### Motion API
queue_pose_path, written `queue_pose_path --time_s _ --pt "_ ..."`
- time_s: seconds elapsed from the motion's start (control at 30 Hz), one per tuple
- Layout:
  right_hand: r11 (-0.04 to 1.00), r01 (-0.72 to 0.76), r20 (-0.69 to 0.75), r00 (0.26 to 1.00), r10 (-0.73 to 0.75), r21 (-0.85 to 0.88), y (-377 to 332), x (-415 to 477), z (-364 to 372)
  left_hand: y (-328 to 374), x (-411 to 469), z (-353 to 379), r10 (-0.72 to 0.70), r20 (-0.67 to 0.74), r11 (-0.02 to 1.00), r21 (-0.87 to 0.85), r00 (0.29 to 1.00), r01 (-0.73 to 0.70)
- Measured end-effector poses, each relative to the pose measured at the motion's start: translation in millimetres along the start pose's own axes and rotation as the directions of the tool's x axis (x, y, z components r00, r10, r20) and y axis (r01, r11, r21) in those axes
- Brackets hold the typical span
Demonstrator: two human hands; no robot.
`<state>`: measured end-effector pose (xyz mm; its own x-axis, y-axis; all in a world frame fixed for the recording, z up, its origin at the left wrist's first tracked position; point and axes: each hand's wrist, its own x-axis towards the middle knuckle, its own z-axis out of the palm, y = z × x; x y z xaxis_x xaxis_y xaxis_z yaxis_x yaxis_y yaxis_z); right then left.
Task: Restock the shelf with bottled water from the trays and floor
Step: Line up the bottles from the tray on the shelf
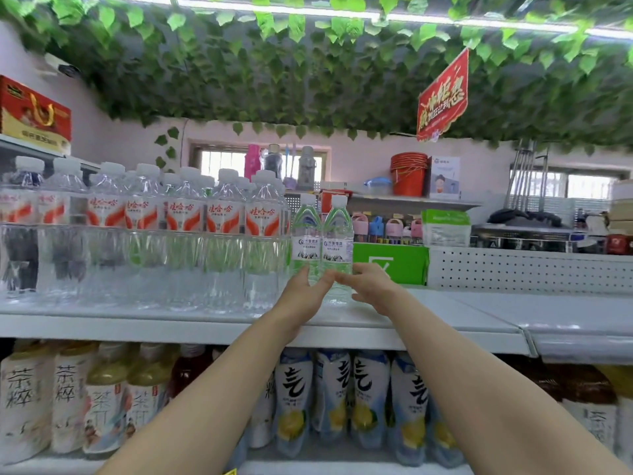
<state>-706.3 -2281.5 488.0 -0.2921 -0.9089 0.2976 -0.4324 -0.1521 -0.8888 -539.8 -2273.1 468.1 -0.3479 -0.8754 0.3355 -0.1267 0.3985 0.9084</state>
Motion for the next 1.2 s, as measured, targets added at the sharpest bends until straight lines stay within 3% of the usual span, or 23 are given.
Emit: queue_pose_path --time_s 0.3,0.53,0.6,0.7,0.83,0.97,1.2 --pt "0.993 -0.06 -0.087 0.995 0.052 -0.1 -21 -74 6 2 -54 -26 0.004 0.009 0.99 0.142 1.0 -0.005" --pt "0.962 -0.002 -0.169 0.985 -0.046 -0.273 -64 -146 33 10 -113 -82 0.073 -0.133 0.974 0.22 0.988 -0.043" --pt "0.904 0.04 -0.135 0.985 -0.107 -0.426 -76 -169 45 11 -131 -100 0.119 -0.204 0.952 0.301 0.972 -0.053" --pt "0.738 0.152 -0.032 0.973 -0.229 -0.658 -89 -201 68 6 -157 -126 0.206 -0.266 0.888 0.456 0.942 -0.066" --pt "0.57 0.211 0.051 0.958 -0.283 -0.794 -99 -233 99 -8 -191 -156 0.222 -0.28 0.823 0.568 0.934 -0.026" --pt "0.602 0.217 0.098 0.969 -0.225 -0.769 -97 -258 129 -29 -217 -176 0.199 -0.304 0.779 0.626 0.932 0.038" --pt "0.651 0.186 0.123 0.982 -0.142 -0.736 -70 -282 178 -77 -246 -202 0.093 -0.316 0.795 0.595 0.944 0.12"
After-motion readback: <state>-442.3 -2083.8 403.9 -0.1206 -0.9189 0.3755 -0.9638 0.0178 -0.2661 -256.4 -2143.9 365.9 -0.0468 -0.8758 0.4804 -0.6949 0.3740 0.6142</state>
